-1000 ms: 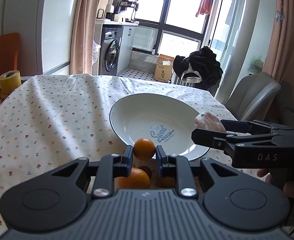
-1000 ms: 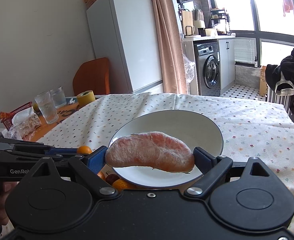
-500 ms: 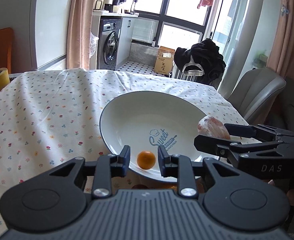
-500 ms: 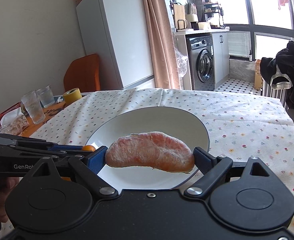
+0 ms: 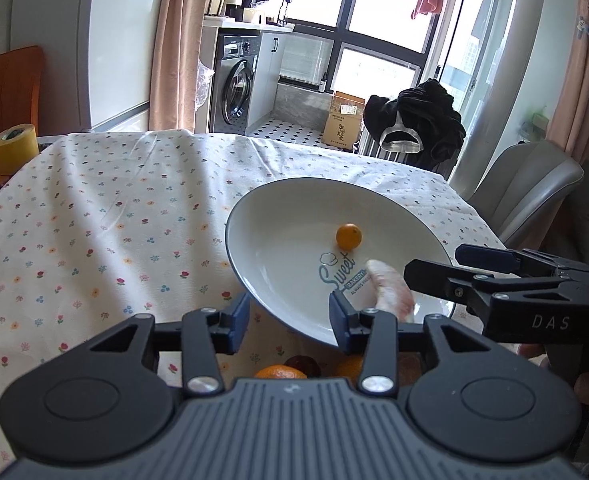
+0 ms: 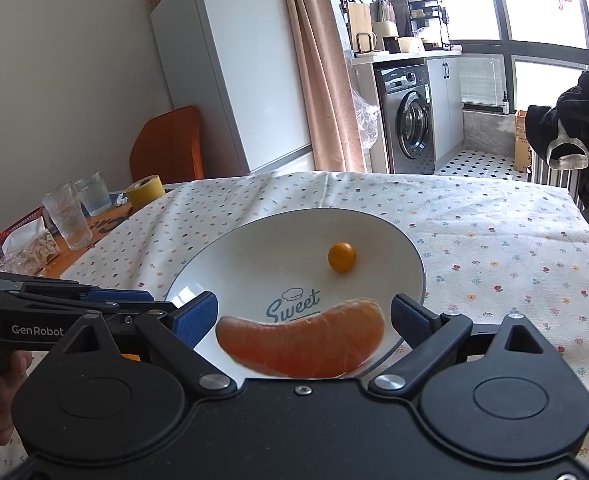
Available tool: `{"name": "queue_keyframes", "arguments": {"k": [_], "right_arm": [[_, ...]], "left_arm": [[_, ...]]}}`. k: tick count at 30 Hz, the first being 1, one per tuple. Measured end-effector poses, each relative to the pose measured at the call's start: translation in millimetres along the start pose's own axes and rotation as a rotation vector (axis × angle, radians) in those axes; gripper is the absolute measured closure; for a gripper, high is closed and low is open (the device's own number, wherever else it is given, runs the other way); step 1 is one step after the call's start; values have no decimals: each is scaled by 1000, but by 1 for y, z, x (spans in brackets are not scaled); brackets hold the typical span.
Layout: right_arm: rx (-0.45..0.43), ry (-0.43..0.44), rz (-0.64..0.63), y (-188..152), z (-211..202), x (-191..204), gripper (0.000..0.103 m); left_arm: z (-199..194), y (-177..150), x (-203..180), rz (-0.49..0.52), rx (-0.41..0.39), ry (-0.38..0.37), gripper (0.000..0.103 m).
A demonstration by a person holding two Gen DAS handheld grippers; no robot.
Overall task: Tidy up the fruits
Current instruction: 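Carry both fruits over the white bowl and open both tools to drop them, then withdraw both open tools from the bowl back toward the fruit pile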
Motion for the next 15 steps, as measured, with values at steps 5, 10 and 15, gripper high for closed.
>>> {"name": "queue_keyframes", "arguments": {"k": [5, 10, 15], "right_arm": [[-13, -6, 16, 1, -9, 1, 9], [-9, -11, 13, -2, -17, 5, 9], [-5, -10, 26, -6, -25, 9, 8]], "left_arm": [[-11, -3, 7, -23, -14, 11, 41], [-21, -5, 13, -46, -42, 33, 23], [-31, -8, 19, -57, -48, 44, 20]]}}
Point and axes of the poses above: each gripper's, at about its wrist camera, not at the fingertips, and z roughly the way its jaws point, x to its left, y to its top, the point moved 6 cm from there along z, roughly the way its jaws point, and after that the axes turned 9 degrees about -z, right-handed, at the moved point
